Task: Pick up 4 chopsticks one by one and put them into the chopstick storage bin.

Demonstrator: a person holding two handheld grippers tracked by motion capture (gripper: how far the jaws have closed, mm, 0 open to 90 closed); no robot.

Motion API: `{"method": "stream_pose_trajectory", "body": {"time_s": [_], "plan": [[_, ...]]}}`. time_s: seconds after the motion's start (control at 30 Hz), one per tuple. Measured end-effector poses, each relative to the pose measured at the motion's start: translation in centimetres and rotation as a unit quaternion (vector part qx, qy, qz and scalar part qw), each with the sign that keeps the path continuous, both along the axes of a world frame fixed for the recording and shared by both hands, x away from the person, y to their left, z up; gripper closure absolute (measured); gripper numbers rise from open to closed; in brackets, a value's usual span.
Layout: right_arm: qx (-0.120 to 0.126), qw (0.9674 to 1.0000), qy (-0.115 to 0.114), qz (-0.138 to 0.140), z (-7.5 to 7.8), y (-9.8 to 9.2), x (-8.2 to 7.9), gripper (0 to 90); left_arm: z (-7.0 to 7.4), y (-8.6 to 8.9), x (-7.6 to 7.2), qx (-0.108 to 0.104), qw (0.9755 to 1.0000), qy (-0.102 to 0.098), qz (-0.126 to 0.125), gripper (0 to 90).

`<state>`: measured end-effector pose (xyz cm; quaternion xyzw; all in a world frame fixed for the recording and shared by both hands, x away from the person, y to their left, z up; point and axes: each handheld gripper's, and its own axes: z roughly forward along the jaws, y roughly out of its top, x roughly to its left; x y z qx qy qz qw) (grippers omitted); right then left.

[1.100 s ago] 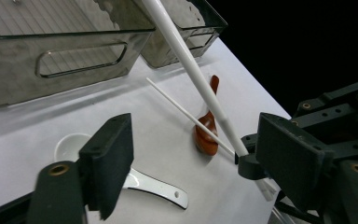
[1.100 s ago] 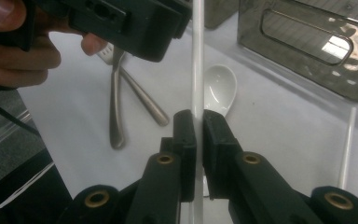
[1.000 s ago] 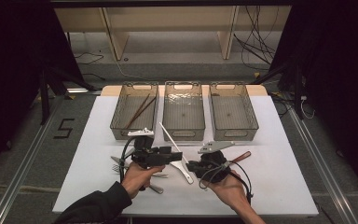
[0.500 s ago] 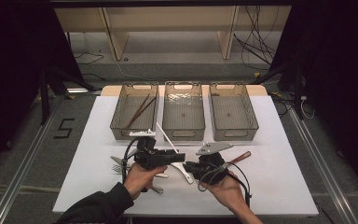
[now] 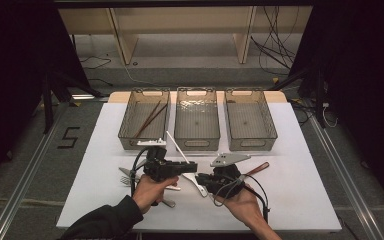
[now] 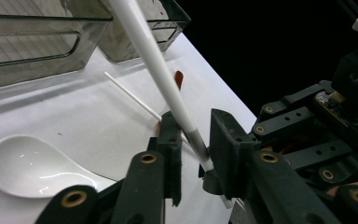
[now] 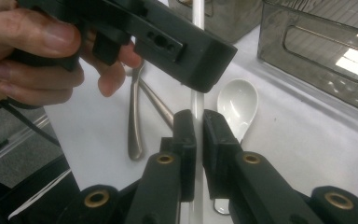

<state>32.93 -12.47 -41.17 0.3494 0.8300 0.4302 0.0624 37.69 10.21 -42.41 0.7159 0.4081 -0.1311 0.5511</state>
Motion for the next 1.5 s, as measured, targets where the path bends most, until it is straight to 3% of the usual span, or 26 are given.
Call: {"method": "stream_pose_trajectory", "body": {"time_s": [0.2, 0.37, 0.47, 0.57, 0.63, 0.77, 0.87, 0.97, 1.07, 1.27, 1.5], "plan": [[0.004, 1.0000, -0.005, 0.004, 0.0, 0.0, 0.0, 84.8, 0.0, 0.2, 0.2, -0.029, 0.9994, 0.009, -0.017, 81.5], [0.011, 0.9999, -0.005, 0.006, -0.2, -0.1, 0.0, 83.3, 0.1, 0.3, 0.2, -0.035, 0.9991, 0.015, -0.018, 84.1], [0.021, 0.9998, -0.001, 0.001, 0.0, -0.4, 0.2, 74.4, 0.7, 0.8, 0.3, -0.017, 0.9998, -0.011, -0.006, 84.3], [0.034, 0.9993, 0.011, 0.006, 0.2, -1.0, 0.6, 61.9, 1.4, 1.7, 0.7, -0.014, 0.9997, -0.019, 0.006, 84.3], [0.028, 0.9994, 0.021, 0.007, 0.2, -1.4, 0.8, 54.8, 1.9, 2.4, 1.0, 0.001, 0.9992, -0.035, 0.019, 84.3], [0.024, 0.9995, 0.020, -0.006, 0.6, -2.5, 1.1, 43.0, 3.1, 3.9, 1.7, 0.031, 0.9969, -0.063, 0.034, 84.3], [0.014, 0.9995, 0.025, -0.015, 0.8, -3.5, 1.3, 37.5, 4.0, 4.9, 2.1, 0.058, 0.9936, -0.087, 0.043, 84.3], [-0.002, 0.9993, 0.025, -0.028, 0.8, -4.3, 1.3, 34.4, 4.7, 6.0, 2.7, 0.072, 0.9921, -0.092, 0.047, 84.3], [-0.010, 0.9987, 0.030, -0.039, 0.9, -5.0, 1.4, 32.0, 5.3, 7.1, 3.4, 0.078, 0.9912, -0.091, 0.056, 84.3], [-0.022, 0.9986, 0.026, -0.041, 1.0, -5.2, 1.0, 30.2, 6.2, 9.6, 4.9, 0.068, 0.9914, -0.077, 0.081, 84.2], [-0.028, 0.9982, 0.022, -0.048, 1.1, -5.4, 0.8, 28.7, 7.3, 11.7, 6.5, 0.035, 0.9920, -0.062, 0.104, 84.1]]}}
